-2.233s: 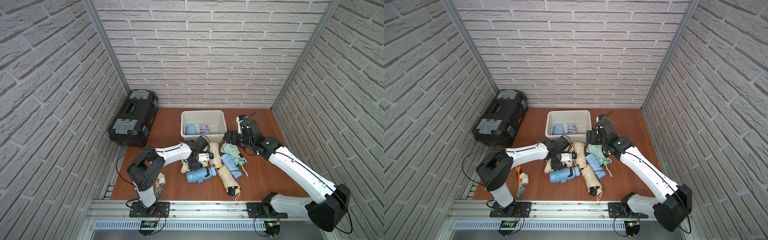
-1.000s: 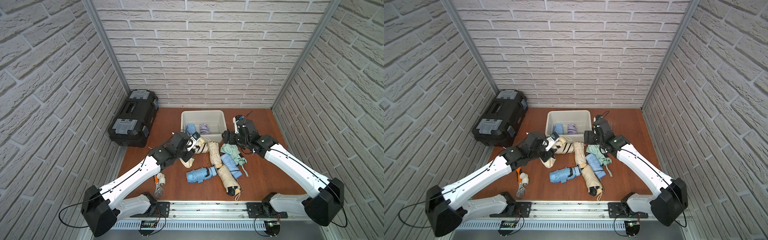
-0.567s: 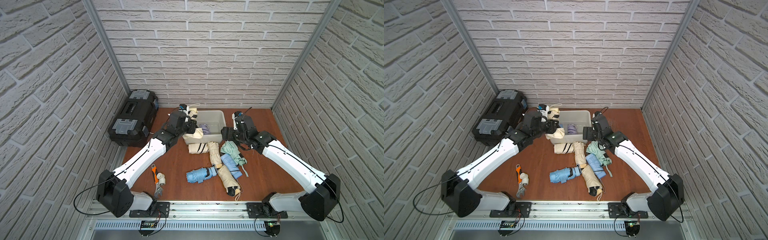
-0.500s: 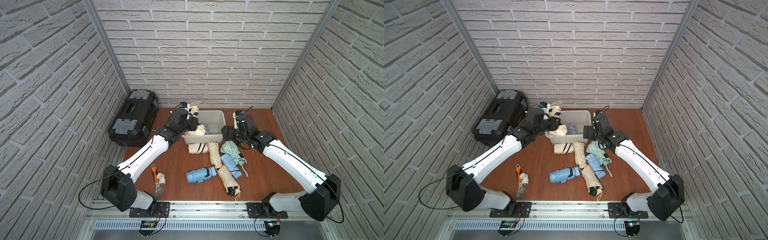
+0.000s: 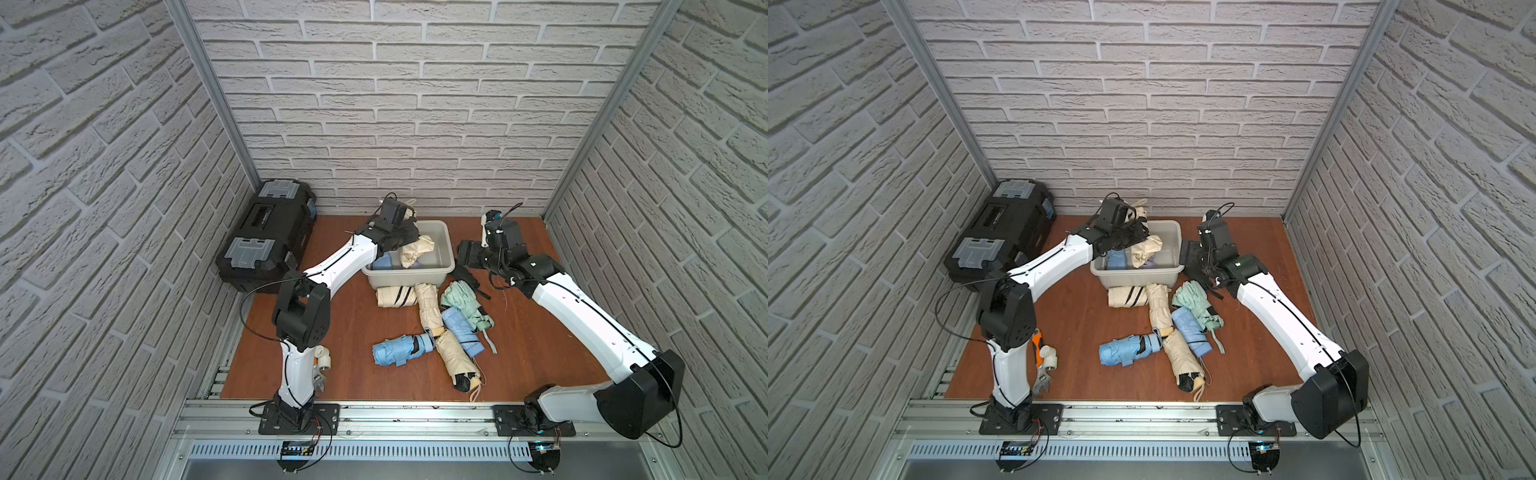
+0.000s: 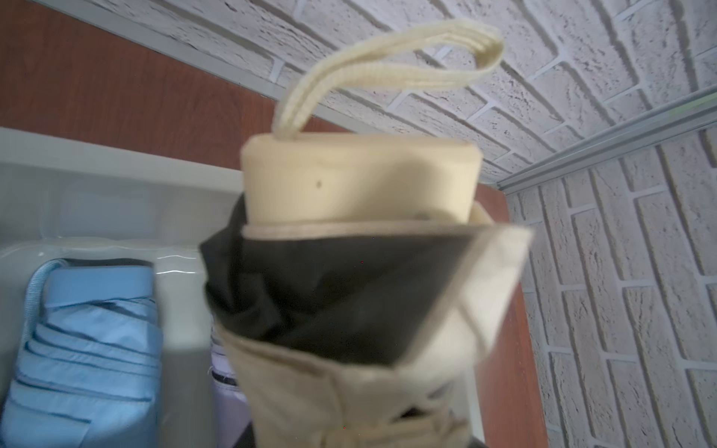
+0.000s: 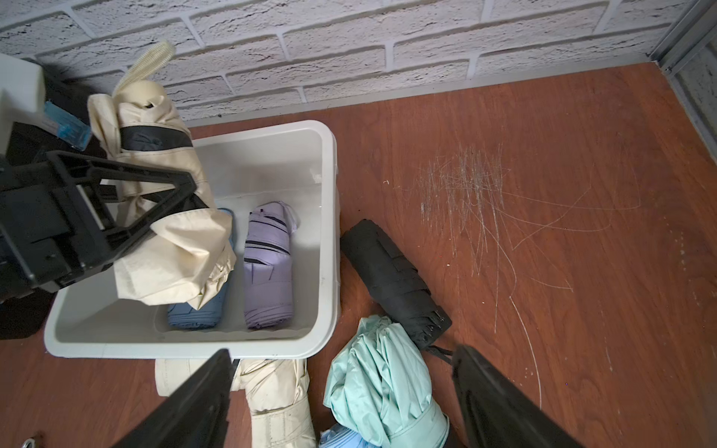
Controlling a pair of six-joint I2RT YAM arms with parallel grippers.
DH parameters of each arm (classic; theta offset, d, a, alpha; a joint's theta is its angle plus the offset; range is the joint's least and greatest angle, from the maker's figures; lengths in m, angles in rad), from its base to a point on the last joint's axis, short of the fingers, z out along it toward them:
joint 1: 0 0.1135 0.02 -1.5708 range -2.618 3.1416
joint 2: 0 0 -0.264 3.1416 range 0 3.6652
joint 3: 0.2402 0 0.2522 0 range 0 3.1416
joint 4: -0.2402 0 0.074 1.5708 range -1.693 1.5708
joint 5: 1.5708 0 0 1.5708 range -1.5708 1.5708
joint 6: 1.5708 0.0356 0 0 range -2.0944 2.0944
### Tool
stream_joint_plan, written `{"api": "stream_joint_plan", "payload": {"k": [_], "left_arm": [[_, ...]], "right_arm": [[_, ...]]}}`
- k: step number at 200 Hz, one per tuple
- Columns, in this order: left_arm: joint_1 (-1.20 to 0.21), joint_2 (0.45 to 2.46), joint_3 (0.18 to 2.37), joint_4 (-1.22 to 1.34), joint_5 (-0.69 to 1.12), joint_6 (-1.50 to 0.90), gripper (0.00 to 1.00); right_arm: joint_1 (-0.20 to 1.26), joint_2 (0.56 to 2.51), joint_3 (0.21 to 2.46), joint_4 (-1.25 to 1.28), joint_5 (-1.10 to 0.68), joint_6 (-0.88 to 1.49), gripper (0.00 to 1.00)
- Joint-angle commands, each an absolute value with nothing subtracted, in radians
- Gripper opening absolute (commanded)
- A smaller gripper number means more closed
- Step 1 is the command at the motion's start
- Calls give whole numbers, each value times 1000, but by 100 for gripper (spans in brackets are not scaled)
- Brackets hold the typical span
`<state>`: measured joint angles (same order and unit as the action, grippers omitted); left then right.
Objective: Put the umbrella into the storage box
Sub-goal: Place the umbrella in the storage box.
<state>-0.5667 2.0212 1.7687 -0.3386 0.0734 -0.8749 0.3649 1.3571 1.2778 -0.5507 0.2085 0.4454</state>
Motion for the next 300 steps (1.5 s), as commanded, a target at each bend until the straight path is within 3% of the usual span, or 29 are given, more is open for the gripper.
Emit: {"api": "stream_joint_plan", "payload": {"k": [1,84,115,135,159,179,247,300], "left_arm": [[-579,2076,1880,-411,105,-883,43],[-624,2346,2139,-585,141,-804,46],[-622,2385,2143,-589,144,-790,56],[-623,2374,2127,-581,146,-782,70],[-626,2316,2085,-546,132,-761,84],[-625,2254,2042,-518,123,-750,89],[-609,1877,1729,-354,7,-750,91],[-513,1567,1401,-317,-85,-772,90]], "right_arm": [[348,1364,1304,-536,214,425,90],[329,1358,1300,-554,205,434,91],[330,1348,1299,-566,204,440,90],[329,1334,1301,-585,204,441,90],[330,1312,1294,-589,178,416,91],[335,1297,1296,-594,145,393,92],[494,1245,1243,-506,-60,64,92],[725,1234,1152,-487,-238,-278,90]]}}
